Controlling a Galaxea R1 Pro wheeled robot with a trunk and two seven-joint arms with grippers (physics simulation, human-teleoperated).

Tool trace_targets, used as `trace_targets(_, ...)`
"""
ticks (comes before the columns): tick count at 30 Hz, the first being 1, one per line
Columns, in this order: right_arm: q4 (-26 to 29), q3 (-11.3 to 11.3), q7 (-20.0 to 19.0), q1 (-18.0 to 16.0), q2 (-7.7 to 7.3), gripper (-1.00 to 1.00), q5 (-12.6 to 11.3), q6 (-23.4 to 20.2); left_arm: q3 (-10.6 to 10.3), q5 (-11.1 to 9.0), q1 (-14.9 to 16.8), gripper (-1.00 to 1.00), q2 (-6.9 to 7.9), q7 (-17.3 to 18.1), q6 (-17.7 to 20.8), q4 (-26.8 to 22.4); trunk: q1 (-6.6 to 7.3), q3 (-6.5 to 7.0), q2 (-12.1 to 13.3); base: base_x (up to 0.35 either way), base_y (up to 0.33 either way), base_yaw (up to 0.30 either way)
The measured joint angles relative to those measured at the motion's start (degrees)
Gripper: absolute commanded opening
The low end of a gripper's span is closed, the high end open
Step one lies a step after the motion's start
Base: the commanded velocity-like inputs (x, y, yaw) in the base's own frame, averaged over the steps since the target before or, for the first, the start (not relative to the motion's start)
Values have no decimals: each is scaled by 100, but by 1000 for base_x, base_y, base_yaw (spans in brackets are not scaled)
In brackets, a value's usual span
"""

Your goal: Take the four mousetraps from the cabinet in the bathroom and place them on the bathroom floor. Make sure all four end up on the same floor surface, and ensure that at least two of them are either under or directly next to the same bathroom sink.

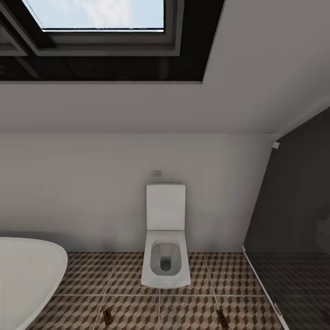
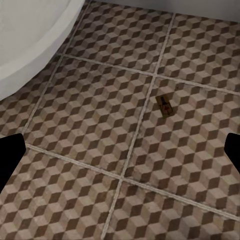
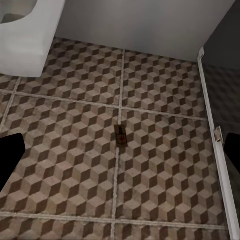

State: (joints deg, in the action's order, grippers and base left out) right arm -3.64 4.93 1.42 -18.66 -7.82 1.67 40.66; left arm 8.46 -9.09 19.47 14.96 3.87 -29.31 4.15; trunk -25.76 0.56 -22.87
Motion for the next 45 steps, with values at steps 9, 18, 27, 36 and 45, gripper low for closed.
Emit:
trace_targets(9, -6, 1, -36, 2, 36, 100, 5, 0, -5, 9, -2, 100, -23, 8, 0, 5, 0, 0, 0, 0, 0, 0)
trace_targets(18, -9, -2, -45, 0, 97, 100, 5, -1, -6, 9, -4, 100, -34, 10, 0, 0, 0, 0, 0, 0, 0, 0)
trace_targets(27, -6, -3, -46, 1, 105, 100, 6, -1, -6, 12, -4, 100, -59, 9, 0, 0, 0, 0, 0, 0, 0, 0)
trace_targets(36, -6, -3, -46, -2, 105, 100, 7, -1, -7, 14, -4, 100, -185, -1, -6, -1, 0, 0, 0, 0, 0, 0)
trace_targets(45, -6, -3, -46, 1, 105, 100, 8, -1, -6, 12, -4, 100, -218, -4, -8, -1, 0, 0, 0, 0, 0, 0)
